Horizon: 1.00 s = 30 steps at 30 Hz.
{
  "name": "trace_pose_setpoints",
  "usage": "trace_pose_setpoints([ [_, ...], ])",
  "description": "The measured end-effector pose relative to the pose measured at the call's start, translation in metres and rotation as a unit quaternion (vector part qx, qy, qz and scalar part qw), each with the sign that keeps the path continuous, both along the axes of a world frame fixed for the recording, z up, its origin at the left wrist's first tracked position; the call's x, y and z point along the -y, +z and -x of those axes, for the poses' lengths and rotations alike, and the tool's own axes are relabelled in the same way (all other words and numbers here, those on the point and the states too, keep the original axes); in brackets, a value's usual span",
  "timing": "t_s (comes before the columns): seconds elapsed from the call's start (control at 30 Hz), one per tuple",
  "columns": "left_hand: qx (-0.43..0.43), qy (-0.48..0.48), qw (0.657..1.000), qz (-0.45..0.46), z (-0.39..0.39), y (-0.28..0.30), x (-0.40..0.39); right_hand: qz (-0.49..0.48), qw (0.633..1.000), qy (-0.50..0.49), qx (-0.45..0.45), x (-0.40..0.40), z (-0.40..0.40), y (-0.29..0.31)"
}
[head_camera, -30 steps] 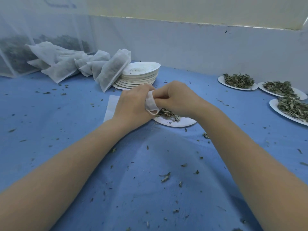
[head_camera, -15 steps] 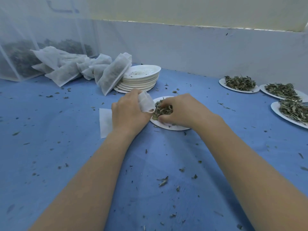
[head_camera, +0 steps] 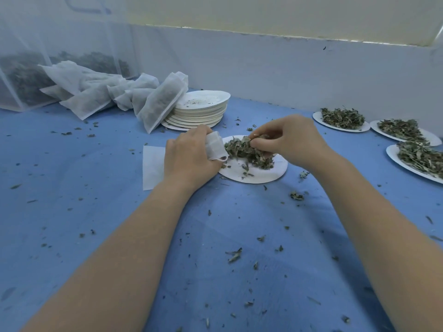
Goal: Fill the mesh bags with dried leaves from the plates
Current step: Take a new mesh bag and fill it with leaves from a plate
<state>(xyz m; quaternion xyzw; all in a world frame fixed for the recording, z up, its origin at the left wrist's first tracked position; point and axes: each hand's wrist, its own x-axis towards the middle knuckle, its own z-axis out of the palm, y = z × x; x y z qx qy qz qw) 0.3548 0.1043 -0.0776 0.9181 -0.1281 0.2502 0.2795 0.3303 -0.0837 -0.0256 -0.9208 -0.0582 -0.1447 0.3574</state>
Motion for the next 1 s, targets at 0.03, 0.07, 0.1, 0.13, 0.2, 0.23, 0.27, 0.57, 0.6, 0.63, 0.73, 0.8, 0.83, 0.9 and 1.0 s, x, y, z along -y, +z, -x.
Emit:
trace_pose_setpoints([
  [0.03,0.005,-0.004,1.000,-0.003,0.000,0.000,0.000,-0.004,1.000,0.005,0.002,0.000,0.002,0.000],
  [0.07,0.013,-0.009,1.000,-0.007,0.000,0.000,0.001,-0.005,1.000,0.009,0.006,0.000,0.003,0.000],
  [0.1,0.024,-0.014,1.000,-0.013,0.000,-0.001,0.002,-0.004,1.000,0.012,0.012,-0.002,0.004,0.001],
  [0.13,0.036,-0.020,0.999,-0.023,0.000,-0.001,0.002,0.003,1.000,0.016,0.019,-0.004,0.004,0.001],
  [0.2,0.057,-0.028,0.997,-0.043,0.000,-0.002,0.004,0.037,0.998,0.030,0.031,-0.009,0.005,0.003],
  [0.23,0.062,-0.030,0.997,-0.047,-0.001,-0.002,0.004,0.060,0.997,0.038,0.035,-0.013,0.005,0.004],
  [0.27,0.064,-0.030,0.996,-0.048,-0.001,-0.002,0.004,0.083,0.995,0.046,0.038,-0.016,0.005,0.005],
  [0.57,0.054,-0.022,0.998,0.011,-0.002,-0.001,0.005,0.117,0.981,0.148,-0.040,-0.039,-0.002,0.015],
  [0.6,0.049,-0.026,0.998,0.021,-0.002,0.000,0.004,0.114,0.979,0.163,-0.049,-0.041,-0.002,0.015],
  [0.63,0.043,-0.031,0.998,0.028,-0.002,0.000,0.004,0.107,0.976,0.178,-0.058,-0.043,-0.001,0.015],
  [0.73,0.032,-0.044,0.998,0.040,-0.001,0.002,0.003,0.076,0.979,0.183,-0.048,-0.043,-0.001,0.010],
  [0.8,0.035,-0.048,0.997,0.049,0.000,0.003,0.003,0.040,0.987,0.156,-0.018,-0.041,-0.005,0.006],
  [0.83,0.035,-0.050,0.997,0.050,0.000,0.003,0.004,0.016,0.990,0.140,-0.004,-0.041,-0.007,0.005],
  [0.9,0.031,-0.056,0.996,0.059,0.001,0.003,0.005,-0.047,0.992,0.115,0.018,-0.040,-0.010,0.002],
  [1.0,0.038,-0.063,0.994,0.083,0.002,0.003,0.006,-0.093,0.989,0.092,0.075,-0.042,-0.012,-0.003],
])
